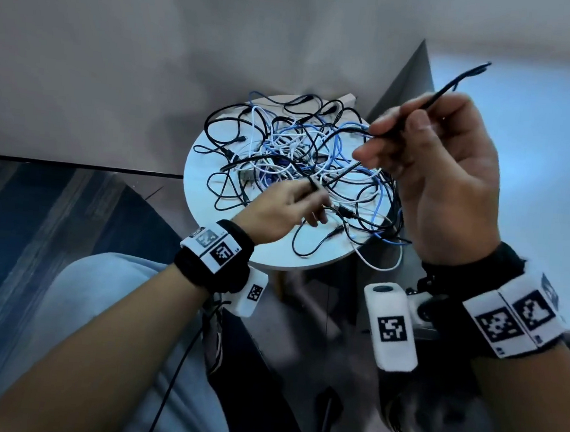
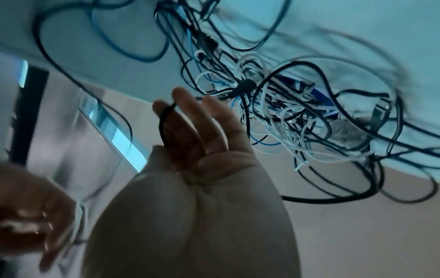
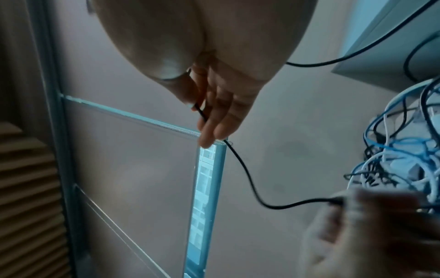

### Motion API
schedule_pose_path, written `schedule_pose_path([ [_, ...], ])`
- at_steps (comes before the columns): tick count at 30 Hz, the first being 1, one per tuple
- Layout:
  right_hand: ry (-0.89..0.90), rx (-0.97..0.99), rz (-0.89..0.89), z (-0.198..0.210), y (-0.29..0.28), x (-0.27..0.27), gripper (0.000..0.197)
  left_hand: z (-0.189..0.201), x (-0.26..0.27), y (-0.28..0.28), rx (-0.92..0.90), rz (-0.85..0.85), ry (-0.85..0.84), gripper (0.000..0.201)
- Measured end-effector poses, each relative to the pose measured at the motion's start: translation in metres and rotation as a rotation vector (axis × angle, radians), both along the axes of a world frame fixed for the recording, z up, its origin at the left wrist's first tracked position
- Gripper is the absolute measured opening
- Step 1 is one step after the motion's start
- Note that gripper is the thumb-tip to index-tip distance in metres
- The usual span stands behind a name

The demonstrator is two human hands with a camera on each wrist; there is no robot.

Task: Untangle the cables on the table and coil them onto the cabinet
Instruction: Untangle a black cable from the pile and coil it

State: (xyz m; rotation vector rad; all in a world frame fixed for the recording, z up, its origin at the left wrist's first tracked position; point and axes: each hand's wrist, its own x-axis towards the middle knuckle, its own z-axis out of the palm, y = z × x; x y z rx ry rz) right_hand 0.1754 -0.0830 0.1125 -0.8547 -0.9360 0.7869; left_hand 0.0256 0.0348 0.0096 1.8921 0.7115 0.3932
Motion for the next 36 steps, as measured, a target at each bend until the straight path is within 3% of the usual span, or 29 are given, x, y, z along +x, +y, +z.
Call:
schedule_pose_path([
  [4, -0.211, -0.398, -0.151, -0.01, 0.003, 0.009, 0.009, 0.016, -0.001, 0.007, -0.138, 0.185, -0.228, 0.033],
  [6, -0.424, -0.649, -0.074, -0.019, 0.002, 0.014, 0.015, 0.021, -0.001, 0.009, -0.177, 0.234, -0.285, 0.04],
  [7, -0.517, -0.733, -0.039, -0.023, 0.001, 0.015, 0.028, 0.022, -0.001, 0.009, -0.203, 0.238, -0.306, 0.042],
  [10, -0.836, -0.827, -0.05, -0.022, -0.002, 0.009, 0.06, 0.025, 0.002, 0.005, -0.275, 0.274, -0.36, 0.042],
  [12, -1.15, -0.883, -0.001, -0.018, -0.005, 0.004, 0.062, 0.024, 0.005, 0.004, -0.296, 0.363, -0.388, 0.036],
  [14, -1.301, -0.885, 0.1, -0.017, -0.007, 0.001, 0.067, 0.022, 0.006, 0.005, -0.276, 0.431, -0.383, 0.029],
  [16, -1.171, -0.726, 0.209, -0.02, -0.007, -0.005, 0.06, 0.018, 0.006, 0.007, -0.211, 0.435, -0.324, 0.026],
  [17, -1.064, -0.581, 0.193, -0.025, -0.006, -0.008, 0.048, 0.016, 0.005, 0.007, -0.164, 0.404, -0.29, 0.026],
  [19, -0.963, -0.278, -0.047, -0.035, -0.001, -0.012, 0.021, 0.015, 0.003, 0.003, -0.065, 0.302, -0.232, 0.025],
  [21, -1.055, -0.147, -0.25, -0.045, 0.005, -0.012, 0.032, 0.018, 0.002, -0.005, -0.026, 0.185, -0.214, 0.023],
  [23, -1.213, -0.199, -0.263, -0.059, 0.009, -0.009, 0.049, 0.02, 0.003, -0.013, -0.068, 0.099, -0.258, 0.024],
  [25, -1.178, -0.354, -0.181, -0.068, 0.011, -0.008, 0.049, 0.023, 0.001, -0.018, -0.108, 0.057, -0.306, 0.02],
  [30, -0.713, -0.487, -0.114, -0.072, 0.014, -0.005, 0.022, 0.033, 0.003, -0.02, -0.28, 0.169, -0.397, 0.027],
  [36, -0.277, -0.477, -0.101, -0.069, 0.019, -0.012, 0.025, 0.04, 0.013, -0.017, -0.376, 0.221, -0.422, 0.029],
])
